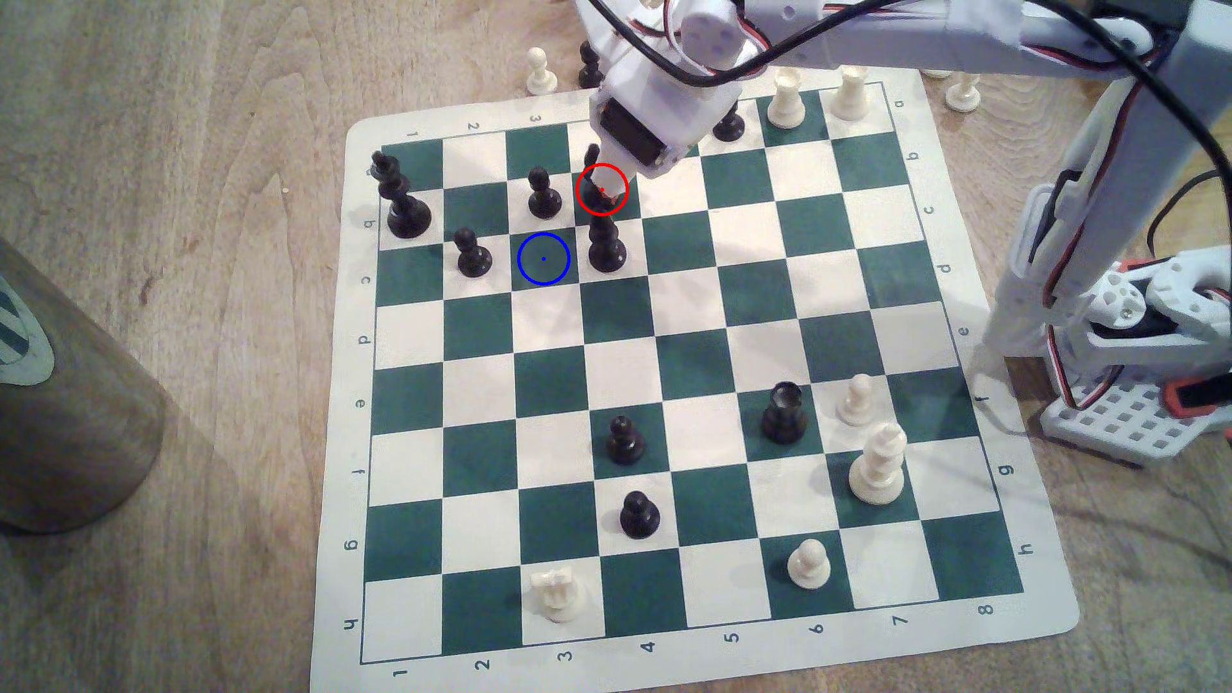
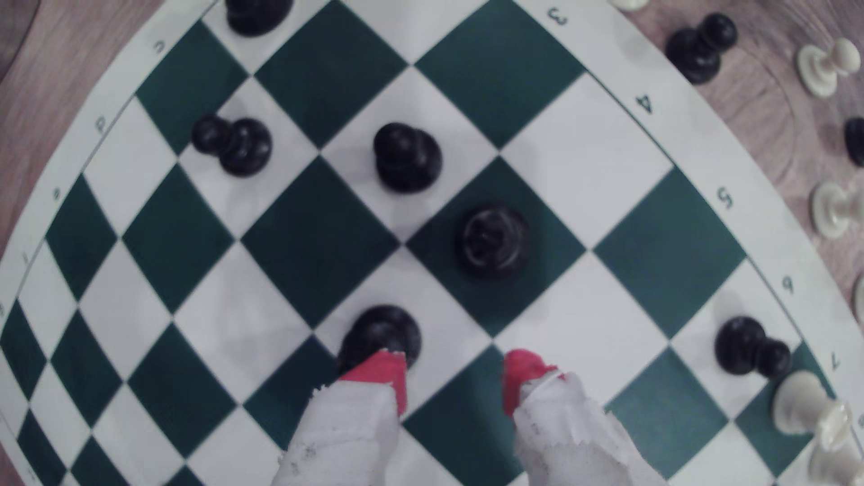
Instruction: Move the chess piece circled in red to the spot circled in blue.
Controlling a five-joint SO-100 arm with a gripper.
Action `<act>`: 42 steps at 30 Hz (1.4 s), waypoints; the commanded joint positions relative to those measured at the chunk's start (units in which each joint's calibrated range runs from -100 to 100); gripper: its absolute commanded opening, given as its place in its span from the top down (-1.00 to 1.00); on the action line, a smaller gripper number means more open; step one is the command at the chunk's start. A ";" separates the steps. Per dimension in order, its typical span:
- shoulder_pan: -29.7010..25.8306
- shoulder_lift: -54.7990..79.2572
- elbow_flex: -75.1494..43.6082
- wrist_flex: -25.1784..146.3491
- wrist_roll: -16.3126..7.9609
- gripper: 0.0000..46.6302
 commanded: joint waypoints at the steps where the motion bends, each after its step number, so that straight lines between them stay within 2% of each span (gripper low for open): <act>1: 1.08 1.13 -2.40 -1.98 0.05 0.52; 42: 2.56 7.92 -0.05 -15.41 0.49 0.45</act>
